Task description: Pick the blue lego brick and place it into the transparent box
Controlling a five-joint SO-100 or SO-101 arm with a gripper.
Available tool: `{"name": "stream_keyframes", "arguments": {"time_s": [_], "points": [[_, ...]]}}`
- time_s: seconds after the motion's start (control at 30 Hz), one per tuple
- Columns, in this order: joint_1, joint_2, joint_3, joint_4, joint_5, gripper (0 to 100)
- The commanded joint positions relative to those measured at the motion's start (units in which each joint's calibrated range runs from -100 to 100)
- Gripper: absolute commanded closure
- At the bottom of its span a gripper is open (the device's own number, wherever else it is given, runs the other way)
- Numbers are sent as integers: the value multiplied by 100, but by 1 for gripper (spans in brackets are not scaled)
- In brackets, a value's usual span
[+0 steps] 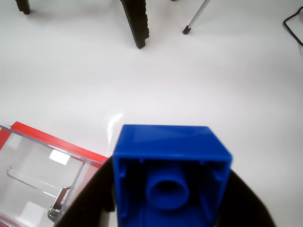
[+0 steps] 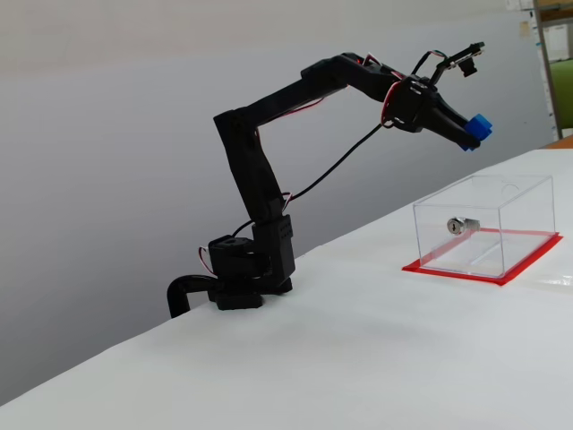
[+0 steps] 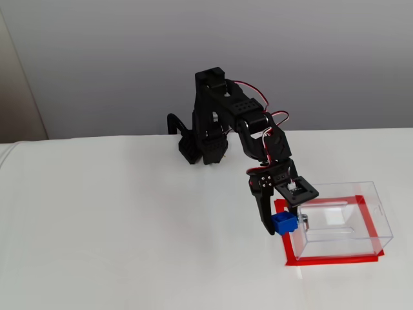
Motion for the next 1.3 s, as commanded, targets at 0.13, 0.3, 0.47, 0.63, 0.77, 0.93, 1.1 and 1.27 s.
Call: {"name": "stream_keyframes", "arguments": {"time_s": [0.13,0.3,0.47,0.63,0.77,0.93,1.1,1.27], "points": [[-760,-327,-428,-139,-18,87],[-1566,-250,-437,-531,-18,87],[-2216,-81,-355,-705,-18,87],[-2763,242,-355,-670,-18,87],[-3037,488,-355,-670,-18,87],[-3192,768,-355,-661,-13,87],[-3214,938,-355,-661,-13,87],[-3273,946,-346,-661,-13,86]]}}
